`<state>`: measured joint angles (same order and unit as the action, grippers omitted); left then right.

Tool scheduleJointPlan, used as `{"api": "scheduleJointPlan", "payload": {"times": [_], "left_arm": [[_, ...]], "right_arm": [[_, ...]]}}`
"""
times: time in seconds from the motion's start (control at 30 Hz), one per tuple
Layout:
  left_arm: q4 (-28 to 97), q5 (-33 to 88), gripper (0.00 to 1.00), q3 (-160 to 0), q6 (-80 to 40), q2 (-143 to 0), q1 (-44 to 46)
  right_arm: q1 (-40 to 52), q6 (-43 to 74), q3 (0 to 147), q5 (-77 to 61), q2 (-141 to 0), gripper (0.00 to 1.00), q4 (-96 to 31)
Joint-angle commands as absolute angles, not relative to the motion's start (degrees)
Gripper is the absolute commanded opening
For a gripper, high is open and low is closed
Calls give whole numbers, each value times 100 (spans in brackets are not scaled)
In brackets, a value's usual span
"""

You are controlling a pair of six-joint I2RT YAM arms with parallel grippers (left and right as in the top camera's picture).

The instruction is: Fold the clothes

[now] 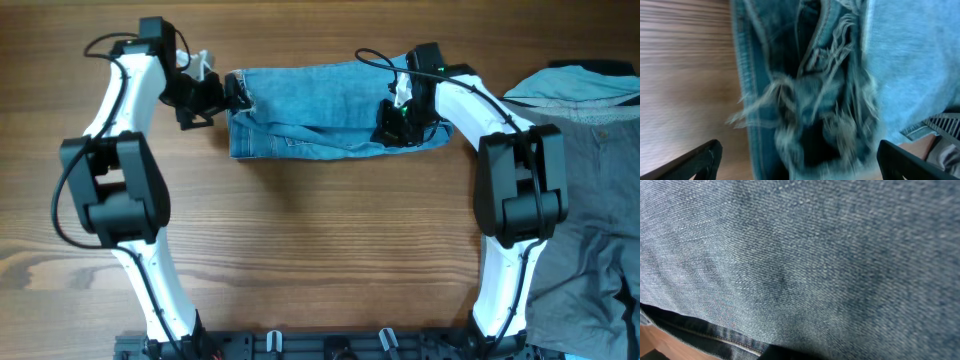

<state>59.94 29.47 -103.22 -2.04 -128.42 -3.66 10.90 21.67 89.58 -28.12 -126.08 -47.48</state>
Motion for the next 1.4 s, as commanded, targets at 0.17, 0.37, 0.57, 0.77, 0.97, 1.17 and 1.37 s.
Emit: {"api": "scheduleJointPlan", "payload": {"times": [0.17,0.37,0.57,0.77,0.97,1.17,1.37], "left_arm": [[5671,3535,86,-10309,-172,-13579,174],[6123,2991,4,-10311,-183,-13537,117],[7277,2349,4,-10604,-237,-12875,-733],[7518,2851,4,-11030,-242,-11668,-805],[7537,2840,4,-11030,-244,-11076,82],[8088,1686,4,-11028,-854,-11067,552],[8409,1599,4,-11085,-989,-10873,329]], "right_arm": [[1162,2250,8687,-2665,-12831,11,-4766],[1140,1699,8860,-3098,-12595,5,-5140],[1142,1334,8984,-3048,-11443,6,-5059],[1431,1192,8912,-3990,-11441,4,-4160],[2550,1540,8897,-3511,-12049,4,-2788],[2989,2585,8897,-3664,-13231,4,-1133],[2928,2095,8897,-5284,-13251,17,-1382]]}}
